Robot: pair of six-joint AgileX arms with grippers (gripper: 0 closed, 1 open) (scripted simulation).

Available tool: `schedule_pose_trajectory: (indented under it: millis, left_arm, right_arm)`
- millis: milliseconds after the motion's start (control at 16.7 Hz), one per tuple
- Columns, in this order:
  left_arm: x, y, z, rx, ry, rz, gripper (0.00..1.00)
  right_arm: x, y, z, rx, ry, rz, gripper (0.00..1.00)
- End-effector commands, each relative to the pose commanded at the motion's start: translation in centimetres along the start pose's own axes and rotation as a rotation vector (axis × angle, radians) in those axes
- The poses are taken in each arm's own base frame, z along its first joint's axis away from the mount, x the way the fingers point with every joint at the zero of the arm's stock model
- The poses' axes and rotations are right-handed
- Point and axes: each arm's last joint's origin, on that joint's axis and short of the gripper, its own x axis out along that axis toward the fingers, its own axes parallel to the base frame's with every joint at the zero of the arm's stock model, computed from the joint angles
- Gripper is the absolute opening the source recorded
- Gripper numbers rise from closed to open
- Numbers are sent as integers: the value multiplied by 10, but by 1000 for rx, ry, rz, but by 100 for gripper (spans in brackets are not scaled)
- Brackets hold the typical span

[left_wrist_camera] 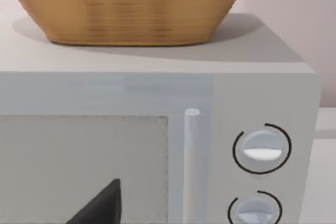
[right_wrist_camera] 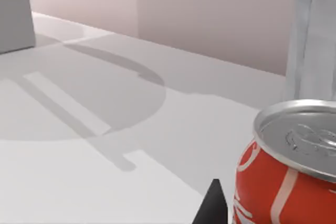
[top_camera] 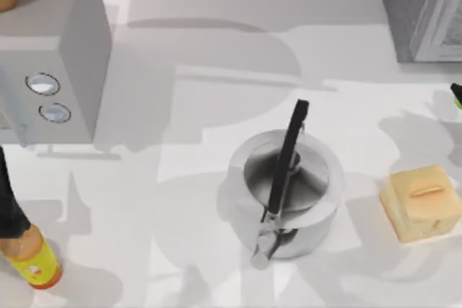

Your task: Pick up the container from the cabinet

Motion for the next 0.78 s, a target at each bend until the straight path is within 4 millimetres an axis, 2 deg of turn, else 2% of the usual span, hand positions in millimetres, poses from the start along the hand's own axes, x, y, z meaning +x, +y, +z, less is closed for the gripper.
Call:
schedule_pose_trajectory:
  millis: [240, 480, 720, 780]
  left_arm:
    - [0, 0, 0, 0, 0, 0, 100]
    - [0, 0, 0, 0, 0, 0, 100]
    - [0, 0, 0, 0, 0, 0, 100]
    - [0, 0, 0, 0, 0, 0, 100]
  right_arm:
    - [16, -7, 12, -90, -39, 1, 0]
    - [13, -7, -4, -18, -7, -20, 0]
    - [13, -7, -5, -14, -5, -21, 0]
    - [13, -7, -5, -14, -5, -21, 8]
